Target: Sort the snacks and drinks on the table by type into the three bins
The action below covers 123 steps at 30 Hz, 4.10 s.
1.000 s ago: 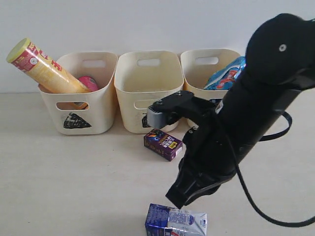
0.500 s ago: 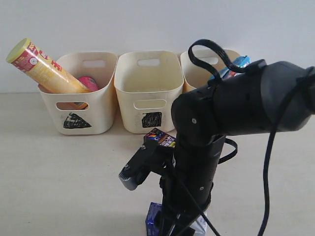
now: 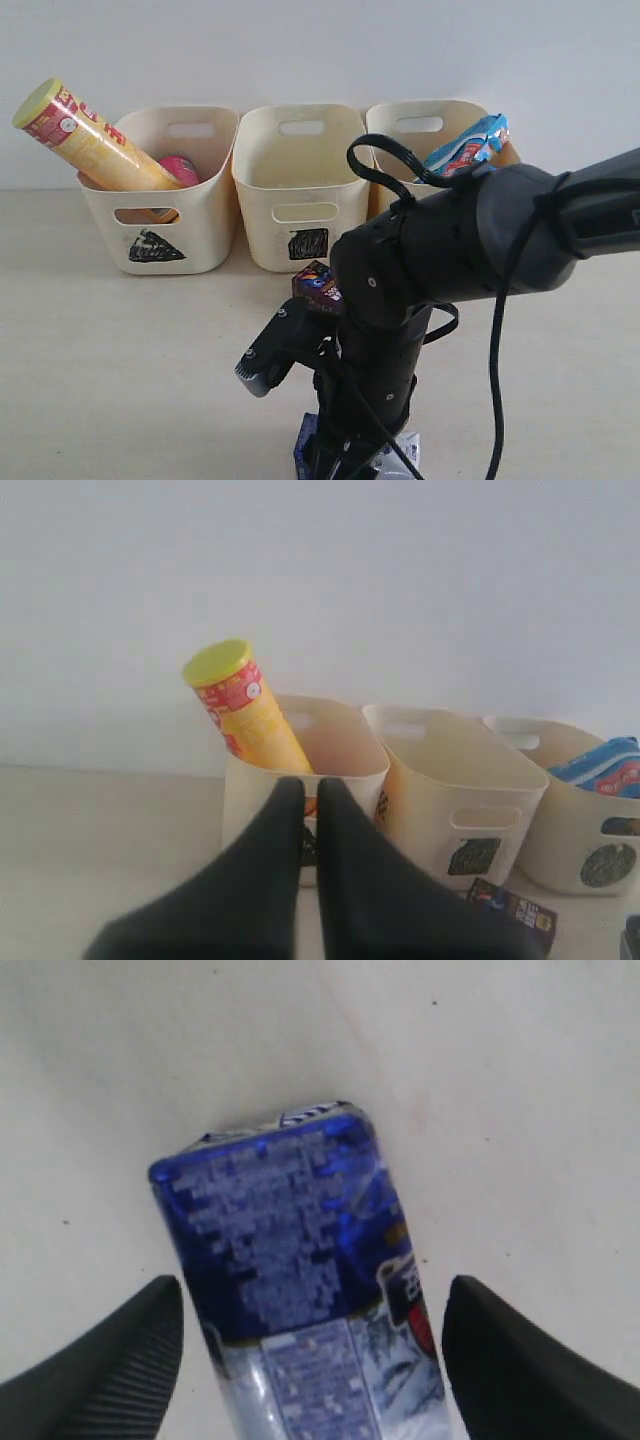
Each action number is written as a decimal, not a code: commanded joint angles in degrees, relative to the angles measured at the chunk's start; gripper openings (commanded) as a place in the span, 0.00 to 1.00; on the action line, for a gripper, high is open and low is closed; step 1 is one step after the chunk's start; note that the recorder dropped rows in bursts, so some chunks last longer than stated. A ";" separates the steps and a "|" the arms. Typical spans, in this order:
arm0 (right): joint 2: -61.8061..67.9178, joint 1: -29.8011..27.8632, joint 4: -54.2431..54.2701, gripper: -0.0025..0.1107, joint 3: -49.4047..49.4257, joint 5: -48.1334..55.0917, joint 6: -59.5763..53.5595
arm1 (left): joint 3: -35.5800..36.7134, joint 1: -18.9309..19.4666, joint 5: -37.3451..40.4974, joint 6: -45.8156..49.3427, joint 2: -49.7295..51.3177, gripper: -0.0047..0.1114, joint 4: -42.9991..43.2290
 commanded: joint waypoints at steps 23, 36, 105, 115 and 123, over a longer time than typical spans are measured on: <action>-0.70 -0.10 -4.46 0.02 -5.75 5.73 -1.06 | 6.64 0.20 -3.82 0.03 -0.23 0.08 1.37; -3.71 -2.76 -27.88 0.02 -27.19 2.15 21.73 | 6.64 0.20 -3.81 -0.09 -0.23 0.08 -2.79; -1.91 -14.24 -14.11 0.02 -28.39 8.94 15.87 | 6.64 0.20 -3.58 -0.09 -0.23 0.08 -5.75; 3.50 -14.34 -4.06 0.25 -28.39 13.47 8.07 | 6.64 0.20 -3.58 -0.09 -0.23 0.08 -5.75; 11.06 -18.89 8.42 0.72 -28.39 9.35 2.41 | 6.64 0.20 -3.58 -0.09 -0.23 0.08 -6.17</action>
